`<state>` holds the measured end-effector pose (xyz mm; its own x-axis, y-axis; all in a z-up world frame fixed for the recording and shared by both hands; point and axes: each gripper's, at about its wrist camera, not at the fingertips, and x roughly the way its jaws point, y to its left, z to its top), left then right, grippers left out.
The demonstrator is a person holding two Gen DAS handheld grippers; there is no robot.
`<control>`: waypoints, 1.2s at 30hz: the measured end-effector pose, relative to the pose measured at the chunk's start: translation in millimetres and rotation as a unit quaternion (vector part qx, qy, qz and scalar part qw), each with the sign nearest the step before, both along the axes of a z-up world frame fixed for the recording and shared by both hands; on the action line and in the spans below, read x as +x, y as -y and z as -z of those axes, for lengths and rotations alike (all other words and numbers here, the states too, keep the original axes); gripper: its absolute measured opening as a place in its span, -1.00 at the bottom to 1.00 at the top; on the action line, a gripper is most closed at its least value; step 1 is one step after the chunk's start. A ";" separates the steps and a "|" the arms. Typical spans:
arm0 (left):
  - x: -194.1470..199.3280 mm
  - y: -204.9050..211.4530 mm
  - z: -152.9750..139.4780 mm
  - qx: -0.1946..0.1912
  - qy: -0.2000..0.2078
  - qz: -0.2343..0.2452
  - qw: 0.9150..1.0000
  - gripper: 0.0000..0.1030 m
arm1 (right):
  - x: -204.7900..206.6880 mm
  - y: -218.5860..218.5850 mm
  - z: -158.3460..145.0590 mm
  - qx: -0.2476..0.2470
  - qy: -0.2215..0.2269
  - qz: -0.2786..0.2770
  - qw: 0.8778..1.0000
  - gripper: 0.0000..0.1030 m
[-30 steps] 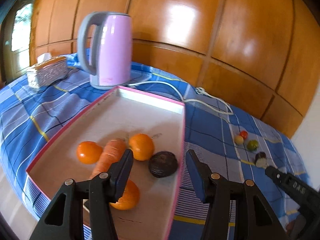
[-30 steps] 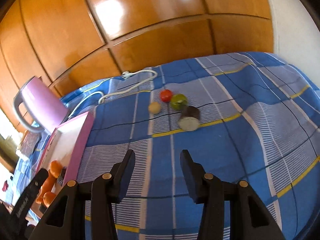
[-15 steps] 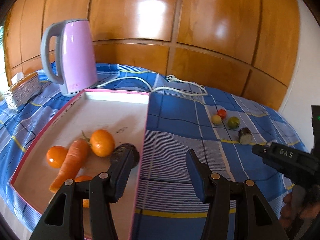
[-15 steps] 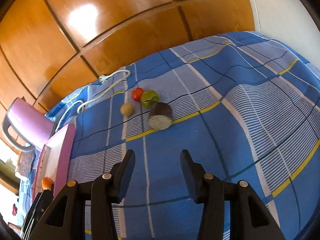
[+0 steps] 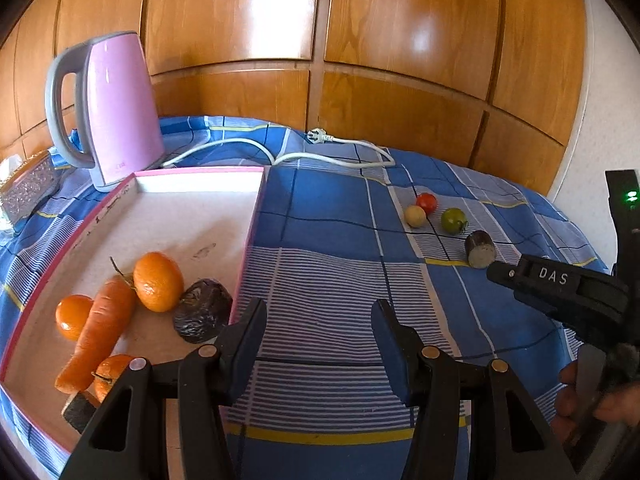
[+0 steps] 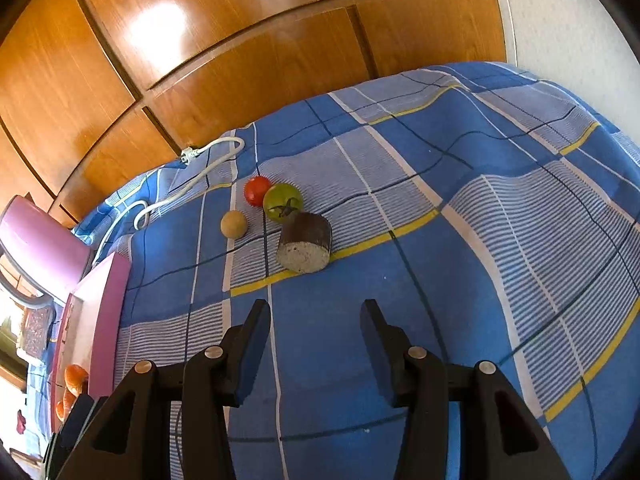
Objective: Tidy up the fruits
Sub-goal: 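Move the right tool to the dark cylinder slice while the left tool heads to the yellow ball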
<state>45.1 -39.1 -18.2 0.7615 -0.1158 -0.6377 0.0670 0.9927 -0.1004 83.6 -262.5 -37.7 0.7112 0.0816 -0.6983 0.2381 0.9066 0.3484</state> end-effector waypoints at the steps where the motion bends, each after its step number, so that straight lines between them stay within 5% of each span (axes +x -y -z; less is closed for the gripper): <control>1: 1.2 0.1 0.8 -0.003 -0.002 -0.001 1.000 0.07 | 0.7 -0.6 -0.8 -0.002 0.002 0.000 1.000 -0.08; 6: 5.6 5.4 5.1 0.002 -0.009 0.009 1.000 0.07 | 7.4 -4.0 -5.3 -0.013 0.020 0.002 1.000 0.16; 33: 18.6 8.9 13.7 -0.011 -0.024 0.013 1.000 0.15 | 49.7 -2.0 7.1 -0.037 0.003 0.012 0.999 0.16; 35: 18.8 9.5 13.9 -0.010 -0.024 0.015 1.000 0.17 | 50.9 -2.2 7.3 -0.037 0.003 0.008 0.999 0.04; 36: 18.8 9.8 14.0 -0.009 -0.024 0.016 1.000 0.18 | 52.2 -2.0 7.8 -0.037 0.002 0.005 0.999 -0.17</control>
<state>63.9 -48.9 -32.2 0.7261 -0.1512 -0.6707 0.0927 0.9881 -0.1224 135.8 -260.5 -45.5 0.7152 0.0220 -0.6986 0.2464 0.9274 0.2814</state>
